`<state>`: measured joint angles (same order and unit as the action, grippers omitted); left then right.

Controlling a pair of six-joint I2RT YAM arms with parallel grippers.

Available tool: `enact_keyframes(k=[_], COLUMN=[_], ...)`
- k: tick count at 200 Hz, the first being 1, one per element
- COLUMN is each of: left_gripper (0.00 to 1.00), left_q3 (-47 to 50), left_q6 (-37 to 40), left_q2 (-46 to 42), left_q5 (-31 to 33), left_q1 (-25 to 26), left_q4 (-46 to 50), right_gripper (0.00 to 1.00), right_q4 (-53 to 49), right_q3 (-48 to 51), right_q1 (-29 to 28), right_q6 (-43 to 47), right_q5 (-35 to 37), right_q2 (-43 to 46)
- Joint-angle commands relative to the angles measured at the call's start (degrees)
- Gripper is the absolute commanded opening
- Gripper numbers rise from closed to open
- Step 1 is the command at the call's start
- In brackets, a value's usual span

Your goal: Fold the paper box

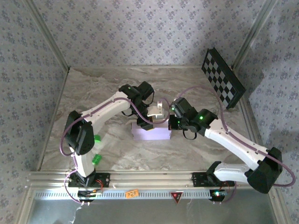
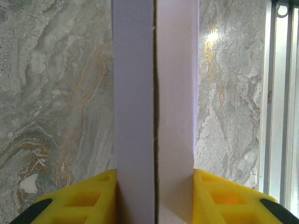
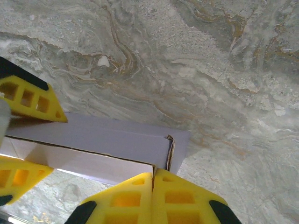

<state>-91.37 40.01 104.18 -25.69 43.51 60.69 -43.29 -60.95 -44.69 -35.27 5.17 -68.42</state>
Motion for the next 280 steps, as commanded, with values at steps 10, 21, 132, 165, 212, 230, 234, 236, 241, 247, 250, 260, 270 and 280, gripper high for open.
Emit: enact_keyframes(k=[10,21,132,165,212,230,234,236,241,247,250,260,270,280], left_gripper=[0.36,0.36,0.65,0.64,0.7,0.71,0.71,0.71,0.71,0.72,0.72,0.73,0.7,0.65], left_q3=[-1.44,-1.36,-0.23,5.5,12.97,17.63,18.72,19.2,20.46,21.82,22.45,24.26,25.23,25.38], left_q6=[0.03,0.03,-8.45,-19.99,-42.88,-47.54,-48.27,-48.62,-49.5,-50.56,-51.04,-52.46,-53.6,-54.58], left_q2=[1.46,1.42,-9.75,-19.67,-30.64,-35.83,-36.94,-37.34,-38.87,-40.25,-40.86,-42.22,-42.61,-42.24], left_q5=[0.43,0.48,3.48,9.53,18.63,19.29,19.37,19.45,19.96,20.77,21.36,22.49,22.79,21.91], left_q1=[0.7,0.64,-0.31,-1.26,-5.62,-6.0,-6.04,-6.04,-6.1,-6.11,-6.08,-6.24,-6.47,-6.58], left_q4=[-0.92,-0.92,-6.89,-12.84,-9.13,-7.67,-7.4,-7.31,-7.12,-6.97,-6.86,-6.42,-5.87,-5.34], right_gripper=[0.01,0.01,0.01,0.01,0.01,0.01,0.01,0.01,0.01,0.01,0.01,0.01,0.01,0.01], right_q4=[2.15,2.59,2.47,0.54,-1.74,-1.99,-2.06,-2.06,-2.14,-2.22,-2.24,-2.24,-2.37,-2.5], right_q3=[2.63,3.19,2.55,1.63,1.0,0.92,0.92,0.92,0.92,0.96,0.98,0.92,0.92,0.75], right_q1=[-1.94,-1.96,-2.12,-2.07,-1.33,-1.11,-0.99,-0.97,-0.97,-0.92,-0.86,-0.75,-0.56,-0.55], right_q6=[4.07,4.56,2.07,1.04,0.85,0.63,0.55,0.51,0.47,0.51,0.53,0.55,0.63,0.67], right_q5=[-0.82,-0.78,-1.34,-0.76,-0.79,-0.63,-0.6,-0.58,-0.52,-0.51,-0.51,-0.6,-0.72,-0.85], right_q2=[1.42,1.77,1.53,1.29,1.08,1.31,1.37,1.43,1.52,1.62,1.63,1.71,1.8,1.8])
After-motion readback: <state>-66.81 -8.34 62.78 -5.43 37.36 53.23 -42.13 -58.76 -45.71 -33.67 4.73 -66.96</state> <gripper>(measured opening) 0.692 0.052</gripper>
